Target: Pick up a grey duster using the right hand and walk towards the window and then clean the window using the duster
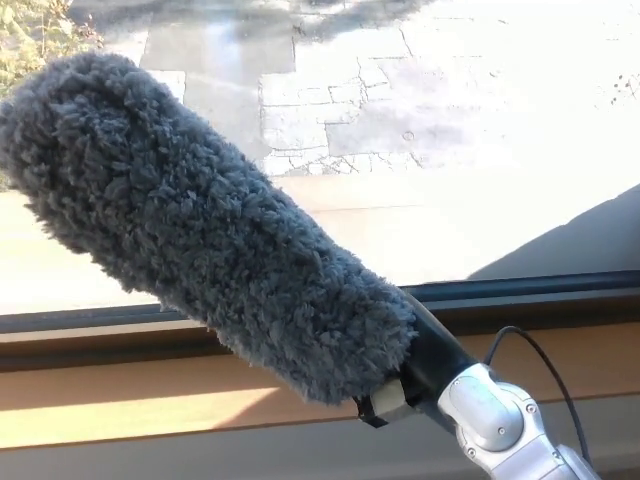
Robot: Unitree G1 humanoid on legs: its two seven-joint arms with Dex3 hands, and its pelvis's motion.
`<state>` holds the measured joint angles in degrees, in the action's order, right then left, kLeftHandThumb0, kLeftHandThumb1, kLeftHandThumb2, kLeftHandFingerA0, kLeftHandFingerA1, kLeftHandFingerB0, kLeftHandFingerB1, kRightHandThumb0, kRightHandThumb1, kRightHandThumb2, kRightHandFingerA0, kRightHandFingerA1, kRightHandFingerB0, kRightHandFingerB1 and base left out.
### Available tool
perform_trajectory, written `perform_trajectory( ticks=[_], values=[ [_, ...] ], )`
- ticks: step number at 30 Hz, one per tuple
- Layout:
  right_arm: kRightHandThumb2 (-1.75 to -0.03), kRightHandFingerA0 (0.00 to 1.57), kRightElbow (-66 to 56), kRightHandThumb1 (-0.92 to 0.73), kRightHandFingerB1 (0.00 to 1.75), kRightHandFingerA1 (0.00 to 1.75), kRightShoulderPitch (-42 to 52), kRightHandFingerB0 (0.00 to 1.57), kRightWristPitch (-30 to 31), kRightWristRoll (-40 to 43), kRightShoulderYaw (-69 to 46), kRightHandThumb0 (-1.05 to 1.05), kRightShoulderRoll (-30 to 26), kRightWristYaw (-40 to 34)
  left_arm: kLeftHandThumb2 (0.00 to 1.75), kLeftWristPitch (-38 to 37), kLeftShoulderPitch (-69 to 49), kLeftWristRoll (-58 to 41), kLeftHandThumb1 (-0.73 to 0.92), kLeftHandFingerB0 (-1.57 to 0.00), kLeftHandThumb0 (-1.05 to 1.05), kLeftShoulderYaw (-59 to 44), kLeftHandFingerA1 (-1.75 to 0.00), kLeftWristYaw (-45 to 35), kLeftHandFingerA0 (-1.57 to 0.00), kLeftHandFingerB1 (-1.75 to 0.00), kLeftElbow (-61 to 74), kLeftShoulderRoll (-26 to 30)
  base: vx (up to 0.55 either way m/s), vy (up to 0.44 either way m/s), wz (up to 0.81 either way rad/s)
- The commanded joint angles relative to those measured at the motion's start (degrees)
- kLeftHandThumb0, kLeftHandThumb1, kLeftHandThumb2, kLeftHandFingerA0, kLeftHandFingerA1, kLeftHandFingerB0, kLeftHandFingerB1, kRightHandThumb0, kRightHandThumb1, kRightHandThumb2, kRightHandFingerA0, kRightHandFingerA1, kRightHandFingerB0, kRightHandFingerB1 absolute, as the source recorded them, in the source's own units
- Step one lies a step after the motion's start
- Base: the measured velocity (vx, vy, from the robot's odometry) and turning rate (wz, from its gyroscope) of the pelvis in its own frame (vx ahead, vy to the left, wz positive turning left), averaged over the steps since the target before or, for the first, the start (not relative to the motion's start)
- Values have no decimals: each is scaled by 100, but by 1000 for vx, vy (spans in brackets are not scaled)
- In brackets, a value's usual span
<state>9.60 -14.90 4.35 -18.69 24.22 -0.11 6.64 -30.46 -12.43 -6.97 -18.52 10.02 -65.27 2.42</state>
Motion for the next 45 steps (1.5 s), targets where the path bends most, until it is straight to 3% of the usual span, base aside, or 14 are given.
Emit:
perform_trajectory(
  ticks=[1, 2, 5, 6, 16, 18, 22, 23, 26, 27, 31, 32, 33, 45],
  values=[
    [-129, 124, -33, -63, 128, 128, -100, 126, -14, -30, -61, -16, -79, 65, 100, -224, -3, -50, 57, -95, -5, -51, -129, -49, -107, -111, -69, 7, 57, -57, -9],
    [-156, 106, 1, -38, 166, 175, -109, 89, -71, -27, -62, -31, -93, 67, 100, -229, -12, -40, 56, -96, -5, -51, -129, -44, -107, -111, -84, 0, 54, -99, 6],
    [-144, 130, 26, -47, 139, 156, -128, 102, -92, -60, -48, -42, -114, 45, 104, -209, -34, -44, 55, -95, -6, -63, -131, -46, -107, -115, -50, -3, 50, -106, 9],
    [-164, 104, 30, -35, 169, 175, -144, 87, -77, -79, -52, -31, -139, 40, 102, -168, -17, -12, 57, -92, -5, -51, -130, -12, -105, -110, -97, 29, 45, -95, -8],
    [-153, 107, 49, -40, 169, 175, -216, 86, -53, -73, -99, -31, -158, 45, 91, -107, -52, -52, 60, -92, -8, -73, -131, 2, -104, -112, 21, -4, 71, -13, -16],
    [-129, 123, 76, -62, 127, 128, -225, 123, -52, -85, -108, -15, -162, 39, 103, -125, -26, -62, 55, -95, -8, -93, -128, -42, -107, -112, -73, -11, 174, 204, -10],
    [-129, 123, 79, -62, 127, 128, -230, 123, -45, -71, -114, -15, -164, 64, 103, -161, -65, -27, 55, -95, -8, -76, -128, -29, -107, -112, -24, -27, 109, 90, -2],
    [-162, 106, 81, -35, 165, 175, -237, 90, -18, -83, -119, -30, -167, 60, 97, -107, -73, -18, 57, -93, -8, -73, -128, 8, -107, -110, -20, -25, 0, 0, 0],
    [-162, 106, 84, -35, 165, 175, -248, 90, 23, -105, -128, -30, -168, 57, 97, -25, -88, -6, 57, -93, -8, -66, -128, 64, -107, -110, -11, -23, 9, -7, -2],
    [-129, 124, 109, -63, 129, 128, -266, 126, 3, -107, -141, -15, -163, 36, 95, -27, -85, 14, 59, -91, -7, -60, -124, 71, -106, -106, -63, 10, 44, -74, 7],
    [-129, 124, 166, -63, 129, 128, -305, 126, -40, -113, -171, -15, -147, 6, 95, -40, -64, 38, 59, -91, -7, -47, -124, 84, -106, -106, -164, 69, 37, -128, 5],
    [-159, 106, 172, -35, 168, 175, -297, 88, -45, -130, -164, -28, -143, -5, 107, -85, -75, 22, 53, -94, -7, -58, -126, 57, -109, -110, -169, 65, -7, -164, 39],
    [-144, 131, 173, -44, 139, 159, -283, 98, -31, -151, -151, -42, -136, -15, 103, -131, -80, -16, 54, -95, -8, -84, -125, 14, -110, -109, -192, 61, 89, -236, -7],
    [-153, 109, 193, -41, 160, 175, -292, 93, -58, -175, -126, -29, -147, 12, 102, -111, -40, -52, 54, -93, -5, -112, -122, -46, -107, -105, -345, 93, 27, 29, -3]
  ],
)
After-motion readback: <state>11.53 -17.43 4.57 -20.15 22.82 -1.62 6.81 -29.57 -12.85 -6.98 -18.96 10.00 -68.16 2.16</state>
